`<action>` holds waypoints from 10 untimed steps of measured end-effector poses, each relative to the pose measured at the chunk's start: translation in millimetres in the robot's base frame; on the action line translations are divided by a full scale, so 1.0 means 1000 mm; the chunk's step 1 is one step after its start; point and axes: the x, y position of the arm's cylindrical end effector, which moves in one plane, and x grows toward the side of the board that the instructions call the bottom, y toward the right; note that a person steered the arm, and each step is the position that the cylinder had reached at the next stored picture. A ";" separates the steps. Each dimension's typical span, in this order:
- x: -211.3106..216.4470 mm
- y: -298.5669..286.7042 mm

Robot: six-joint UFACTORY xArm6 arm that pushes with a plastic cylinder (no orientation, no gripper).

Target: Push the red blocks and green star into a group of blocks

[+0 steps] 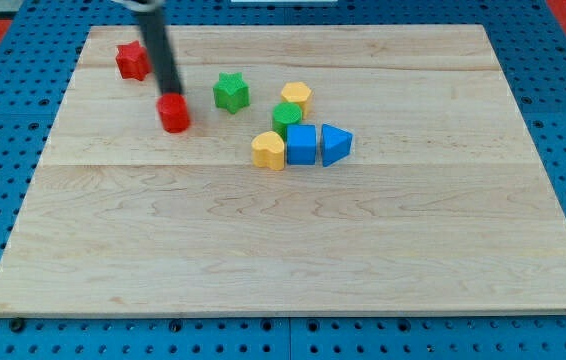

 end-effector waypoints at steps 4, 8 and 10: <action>0.003 0.047; -0.055 -0.137; -0.096 -0.104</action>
